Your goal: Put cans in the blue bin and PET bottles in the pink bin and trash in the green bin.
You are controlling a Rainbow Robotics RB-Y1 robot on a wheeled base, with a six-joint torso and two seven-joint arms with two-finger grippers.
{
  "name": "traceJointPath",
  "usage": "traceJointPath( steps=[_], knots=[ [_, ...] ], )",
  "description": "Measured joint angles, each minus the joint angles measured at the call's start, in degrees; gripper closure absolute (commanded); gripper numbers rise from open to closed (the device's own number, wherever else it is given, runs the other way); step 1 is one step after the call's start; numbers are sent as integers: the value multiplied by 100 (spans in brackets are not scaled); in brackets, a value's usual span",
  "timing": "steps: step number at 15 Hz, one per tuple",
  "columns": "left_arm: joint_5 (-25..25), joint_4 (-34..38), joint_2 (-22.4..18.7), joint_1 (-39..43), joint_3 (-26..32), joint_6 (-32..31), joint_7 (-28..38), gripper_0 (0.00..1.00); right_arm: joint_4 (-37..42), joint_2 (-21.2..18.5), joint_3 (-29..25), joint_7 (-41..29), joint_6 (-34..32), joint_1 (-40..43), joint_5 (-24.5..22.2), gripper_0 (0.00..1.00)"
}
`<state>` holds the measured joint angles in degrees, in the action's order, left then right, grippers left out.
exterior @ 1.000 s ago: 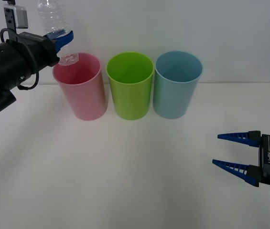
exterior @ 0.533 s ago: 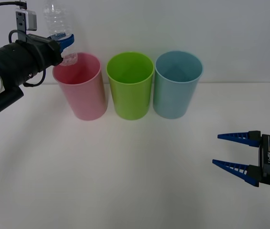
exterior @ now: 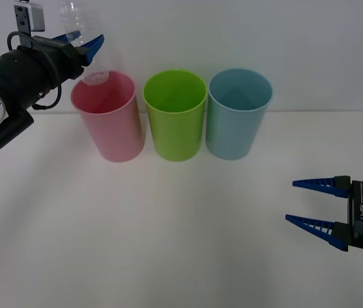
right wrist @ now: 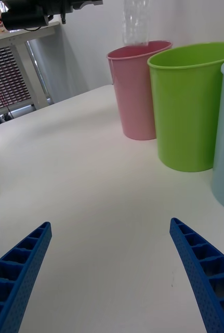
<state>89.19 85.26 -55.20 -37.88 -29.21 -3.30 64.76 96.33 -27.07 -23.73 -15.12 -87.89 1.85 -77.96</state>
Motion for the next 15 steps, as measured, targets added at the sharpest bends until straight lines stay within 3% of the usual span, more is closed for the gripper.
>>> traceJointPath(
  steps=[12, 15],
  knots=[
    [-28, 153, -22, 8, -1, 9, 44, 0, 0, 0, 0, 0, 0, 0, 0, 22],
    [-182, 660, -494, 199, 3, -155, 52, 0, 0, 0, 0, 0, 0, 0, 0, 22]
  ],
)
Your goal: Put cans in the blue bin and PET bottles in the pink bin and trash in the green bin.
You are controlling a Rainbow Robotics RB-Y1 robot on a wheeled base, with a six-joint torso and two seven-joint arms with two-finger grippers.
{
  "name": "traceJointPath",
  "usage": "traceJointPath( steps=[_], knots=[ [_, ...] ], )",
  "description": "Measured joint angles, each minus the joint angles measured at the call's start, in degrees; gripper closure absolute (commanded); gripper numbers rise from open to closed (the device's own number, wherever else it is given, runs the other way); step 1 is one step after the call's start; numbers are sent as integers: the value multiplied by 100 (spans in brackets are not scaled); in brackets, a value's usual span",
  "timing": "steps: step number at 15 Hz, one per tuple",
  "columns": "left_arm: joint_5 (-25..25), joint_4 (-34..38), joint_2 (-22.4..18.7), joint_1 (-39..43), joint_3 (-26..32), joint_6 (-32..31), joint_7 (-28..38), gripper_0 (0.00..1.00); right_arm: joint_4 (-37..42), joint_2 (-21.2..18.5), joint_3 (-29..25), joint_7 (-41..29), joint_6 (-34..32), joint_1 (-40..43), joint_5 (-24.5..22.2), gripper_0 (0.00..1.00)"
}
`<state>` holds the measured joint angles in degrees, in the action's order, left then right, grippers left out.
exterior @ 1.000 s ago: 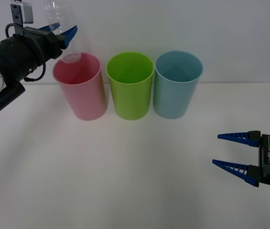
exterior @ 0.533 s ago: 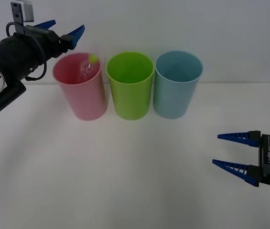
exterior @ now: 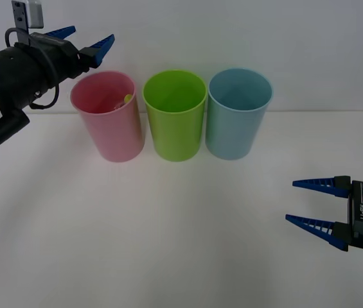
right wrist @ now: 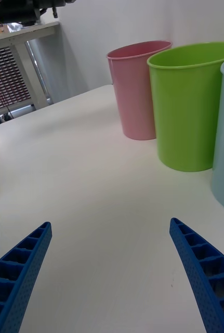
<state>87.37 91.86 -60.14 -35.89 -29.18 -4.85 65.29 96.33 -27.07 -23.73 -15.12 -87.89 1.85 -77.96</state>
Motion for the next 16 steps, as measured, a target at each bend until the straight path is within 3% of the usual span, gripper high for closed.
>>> traceJointPath(
  steps=[4, 6, 11, 16],
  knots=[
    [-753, 1087, -923, 688, 81, -21, -72, 0, 0, 0, 0, 0, 0, 0, 0, 22],
    [-860, 1511, -1099, 1255, 533, -202, -115, 0, 0, 0, 0, 0, 0, 0, 0, 22],
    [-653, 2468, -603, 3238, 2959, -2087, -158, 0, 0, 0, 0, 0, 0, 0, 0, 23],
    [-789, 3272, -536, 4917, 3897, -2562, -256, 0, 0, 0, 0, 0, 0, 0, 0, 22]
  ],
)
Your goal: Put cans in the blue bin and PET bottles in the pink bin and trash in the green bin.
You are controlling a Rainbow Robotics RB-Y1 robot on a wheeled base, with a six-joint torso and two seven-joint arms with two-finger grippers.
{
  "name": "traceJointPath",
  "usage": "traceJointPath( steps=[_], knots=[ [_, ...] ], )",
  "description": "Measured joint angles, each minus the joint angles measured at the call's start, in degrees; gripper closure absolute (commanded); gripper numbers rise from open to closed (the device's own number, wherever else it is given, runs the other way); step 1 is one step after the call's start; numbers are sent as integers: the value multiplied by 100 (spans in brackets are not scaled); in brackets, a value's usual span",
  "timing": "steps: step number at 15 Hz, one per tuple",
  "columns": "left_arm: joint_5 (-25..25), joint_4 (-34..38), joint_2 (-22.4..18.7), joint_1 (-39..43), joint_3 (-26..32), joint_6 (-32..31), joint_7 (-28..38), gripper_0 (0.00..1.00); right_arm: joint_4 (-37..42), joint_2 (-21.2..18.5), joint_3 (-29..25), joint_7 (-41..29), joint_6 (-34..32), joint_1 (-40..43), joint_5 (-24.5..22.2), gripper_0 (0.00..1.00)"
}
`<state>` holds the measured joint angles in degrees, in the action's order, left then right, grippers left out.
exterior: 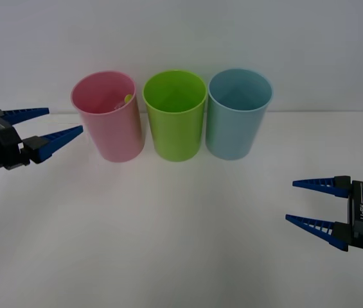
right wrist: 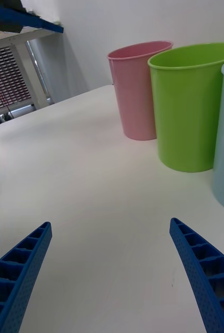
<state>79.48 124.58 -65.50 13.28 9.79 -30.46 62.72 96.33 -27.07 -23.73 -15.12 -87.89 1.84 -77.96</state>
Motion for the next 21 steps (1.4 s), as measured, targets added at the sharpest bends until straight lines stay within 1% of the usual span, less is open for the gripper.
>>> traceJointPath(
  steps=[1, 3, 5, 6, 9, 11, 12, 13, 15, 16, 19, 21],
  knots=[
    [-77, 94, 96, 237, 174, -168, -31, 0, 0, 0, 0, 0, 0, 1, 0, 22],
    [-101, 222, 586, 554, 561, -825, -91, 0, 0, 0, 0, 0, 0, 0, 0, 22],
    [175, 286, 976, 705, 808, -1277, -295, 0, 0, 0, 0, 0, 0, 0, 0, 22],
    [246, 312, 1055, 832, 854, -1309, -496, 0, 0, 0, 0, 0, 0, 0, 0, 22],
    [247, 363, 1105, 1272, 896, -1314, -1014, 0, 0, 0, 0, 0, 0, 0, 0, 22],
    [246, 420, 1245, 1540, 915, -1379, -1199, 0, 0, 0, 0, 0, 0, 0, 0, 22],
    [284, 433, 1446, 1588, 1010, -1662, -1246, 0, 0, 0, 0, 0, 0, 0, 0, 22],
    [399, 442, 1735, 1597, 1200, -2066, -1280, 0, 0, 0, 0, 0, 0, 0, 0, 22],
    [781, 453, 2385, 1566, 1578, -2883, -1374, 0, 0, 0, 0, 0, 0, 0, 0, 22],
    [928, 456, 2647, 1569, 1683, -3140, -1452, 0, 0, 0, 0, 0, 0, 0, 0, 22],
    [1310, 462, 3261, 1700, 1673, -3274, -1843, 0, 0, 0, 0, 0, 0, 0, 0, 22],
    [1365, 462, 3464, 1711, 1635, -3275, -2056, 0, 0, 0, 0, 0, 0, 0, 0, 22]
  ],
)
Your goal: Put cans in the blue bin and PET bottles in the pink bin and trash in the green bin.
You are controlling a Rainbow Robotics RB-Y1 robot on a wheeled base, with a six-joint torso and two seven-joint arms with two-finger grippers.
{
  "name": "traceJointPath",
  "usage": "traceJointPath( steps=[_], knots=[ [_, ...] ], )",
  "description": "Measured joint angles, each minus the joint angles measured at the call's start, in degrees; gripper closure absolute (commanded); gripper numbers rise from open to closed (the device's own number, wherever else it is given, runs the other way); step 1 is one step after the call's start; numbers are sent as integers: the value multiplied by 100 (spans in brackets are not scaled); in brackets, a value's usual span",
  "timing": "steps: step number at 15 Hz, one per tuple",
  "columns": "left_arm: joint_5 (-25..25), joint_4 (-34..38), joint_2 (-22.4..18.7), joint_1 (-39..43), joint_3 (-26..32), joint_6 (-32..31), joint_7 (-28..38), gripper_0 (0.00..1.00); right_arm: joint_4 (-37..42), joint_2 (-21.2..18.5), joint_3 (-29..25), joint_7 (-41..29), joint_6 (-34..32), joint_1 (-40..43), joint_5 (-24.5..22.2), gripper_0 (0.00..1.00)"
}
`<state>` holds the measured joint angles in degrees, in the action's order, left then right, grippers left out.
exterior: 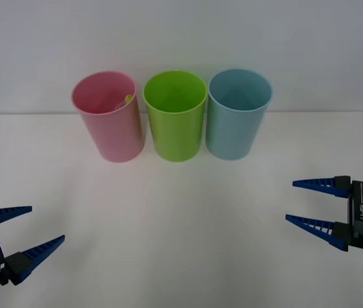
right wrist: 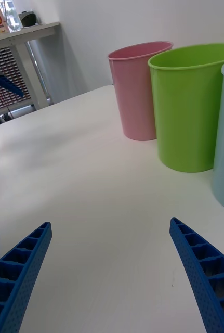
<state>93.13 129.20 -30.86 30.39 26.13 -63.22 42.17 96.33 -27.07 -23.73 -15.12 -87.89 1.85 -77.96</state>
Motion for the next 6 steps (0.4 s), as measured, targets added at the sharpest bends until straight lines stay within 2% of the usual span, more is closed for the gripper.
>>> traceJointPath(
  steps=[6],
  knots=[
    [21, 0, 10, -32, -2, 0, -42, 0, 0, 0, 0, 0, 0, 0, 0, 22]
  ],
)
